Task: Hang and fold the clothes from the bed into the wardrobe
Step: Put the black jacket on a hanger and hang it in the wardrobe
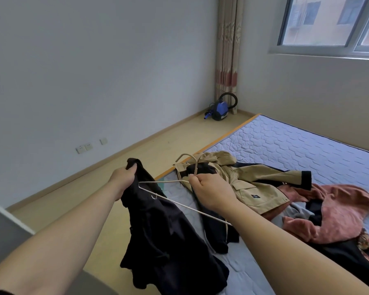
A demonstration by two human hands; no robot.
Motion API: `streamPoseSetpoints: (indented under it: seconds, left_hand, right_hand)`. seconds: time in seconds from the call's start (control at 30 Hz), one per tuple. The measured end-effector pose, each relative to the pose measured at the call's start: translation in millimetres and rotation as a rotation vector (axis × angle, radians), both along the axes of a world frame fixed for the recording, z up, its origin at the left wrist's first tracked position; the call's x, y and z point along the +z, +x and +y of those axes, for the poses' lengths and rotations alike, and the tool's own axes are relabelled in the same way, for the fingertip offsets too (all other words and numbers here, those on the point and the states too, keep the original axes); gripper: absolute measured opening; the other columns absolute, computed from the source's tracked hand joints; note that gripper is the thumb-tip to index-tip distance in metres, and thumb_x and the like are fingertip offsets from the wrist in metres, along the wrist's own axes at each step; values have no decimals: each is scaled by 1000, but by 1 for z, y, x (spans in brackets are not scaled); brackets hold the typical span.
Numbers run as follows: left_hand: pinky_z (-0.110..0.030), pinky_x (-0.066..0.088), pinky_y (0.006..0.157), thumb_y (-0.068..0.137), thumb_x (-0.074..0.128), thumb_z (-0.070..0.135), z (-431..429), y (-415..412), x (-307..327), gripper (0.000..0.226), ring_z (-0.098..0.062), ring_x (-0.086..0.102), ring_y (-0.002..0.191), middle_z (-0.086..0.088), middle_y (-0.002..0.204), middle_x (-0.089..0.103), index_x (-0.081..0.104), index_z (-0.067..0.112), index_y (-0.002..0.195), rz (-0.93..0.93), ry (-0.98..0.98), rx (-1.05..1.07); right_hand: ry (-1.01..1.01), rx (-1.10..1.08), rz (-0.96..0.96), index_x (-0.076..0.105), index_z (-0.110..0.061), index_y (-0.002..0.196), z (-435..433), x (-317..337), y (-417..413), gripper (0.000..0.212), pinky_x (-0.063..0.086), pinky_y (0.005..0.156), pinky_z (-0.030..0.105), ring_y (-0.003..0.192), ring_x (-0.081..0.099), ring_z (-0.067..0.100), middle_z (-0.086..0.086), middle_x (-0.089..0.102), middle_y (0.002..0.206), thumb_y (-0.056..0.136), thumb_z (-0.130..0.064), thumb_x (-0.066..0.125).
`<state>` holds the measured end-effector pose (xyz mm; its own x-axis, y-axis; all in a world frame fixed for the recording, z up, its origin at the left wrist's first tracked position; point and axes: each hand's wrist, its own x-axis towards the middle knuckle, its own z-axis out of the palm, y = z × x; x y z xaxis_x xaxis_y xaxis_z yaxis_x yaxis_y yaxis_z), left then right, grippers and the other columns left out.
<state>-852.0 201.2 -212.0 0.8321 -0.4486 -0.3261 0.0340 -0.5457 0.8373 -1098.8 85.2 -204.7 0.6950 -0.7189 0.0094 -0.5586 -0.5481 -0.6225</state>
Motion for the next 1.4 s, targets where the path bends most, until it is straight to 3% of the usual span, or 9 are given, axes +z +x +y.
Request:
streamPoseSetpoints:
  seconds: [0.13, 0.3, 0.4, 0.47, 0.6, 0.8, 0.93, 1.03, 1.4]
  left_hand:
    - [-44, 51, 95, 100, 54, 48, -2, -20, 16, 39, -30, 63, 90, -11, 97, 66, 61, 16, 79, -196, 87, -159]
    - [-39, 51, 84, 100, 55, 47, -5, -44, 38, 43, -23, 64, 81, -6, 84, 68, 71, 9, 88, -346, 107, -320]
    - [-35, 51, 77, 100, 56, 46, -10, -64, 47, 42, -23, 67, 78, -8, 84, 72, 73, 9, 89, -356, 71, -436]
    - [-36, 53, 78, 98, 57, 49, -12, -77, 52, 43, -23, 69, 79, -9, 86, 75, 75, 11, 89, -326, 20, -463]
    - [-47, 57, 88, 97, 60, 39, -16, -95, 65, 35, -36, 74, 91, -15, 94, 77, 76, 9, 96, -82, -164, -447]
    - [-33, 59, 72, 91, 56, 2, -20, -131, 86, 16, -24, 72, 74, -19, 92, 73, 69, -3, 98, 205, -305, -456]
    - [-39, 56, 86, 85, 62, -4, -26, -146, 85, 18, -34, 71, 93, -25, 97, 68, 65, -4, 102, 270, -284, -544]
    - [-44, 58, 93, 78, 77, 10, -30, -140, 78, 34, -31, 72, 100, -19, 107, 73, 67, 5, 110, 65, -176, -599]
    - [-43, 34, 104, 91, 47, 67, -36, -101, 56, 41, -14, 48, 103, 13, 103, 55, 62, 31, 105, -1117, 17, -671]
  right_hand:
    - [-6, 20, -40, 54, -16, 65, 8, 3, 5, 54, 36, 54, 29, 65, 57, 19, -1, 60, 67, 103, -49, 34]
    - [-89, 27, -53, 48, -21, 63, 14, 7, 9, 49, 30, 50, 28, 60, 54, 16, -3, 56, 63, 104, -44, 36]
    - [-66, 28, -119, 56, -29, 102, 15, 5, 11, 23, 40, 57, 31, 72, 59, 19, -9, 61, 76, 102, -44, 37]
    - [-22, -12, -156, 39, -32, 145, 16, 4, 12, 46, 46, 63, 35, 75, 60, 17, -6, 65, 83, 100, -42, 39]
    - [103, -70, -228, 20, -34, 158, 18, 3, 16, 66, 42, 62, 32, 74, 60, 13, -1, 67, 84, 97, -40, 44]
    - [338, -80, -403, 54, -36, 134, 17, -2, 16, 34, 34, 64, 11, 79, 52, -7, -14, 63, 98, 100, -34, 48]
    - [482, -139, -482, 65, -27, 92, 12, -7, 18, 9, 53, 71, 32, 88, 69, 20, -3, 71, 90, 96, -32, 58]
    - [632, -211, -526, 71, -23, 89, 6, -10, 17, 18, 61, 80, 48, 86, 73, 30, 6, 75, 87, 82, -35, 59]
    - [836, -118, -635, 48, -18, 74, -10, 32, 1, 18, 23, 43, 20, 42, 32, 14, 0, 42, 54, 92, -21, 48]
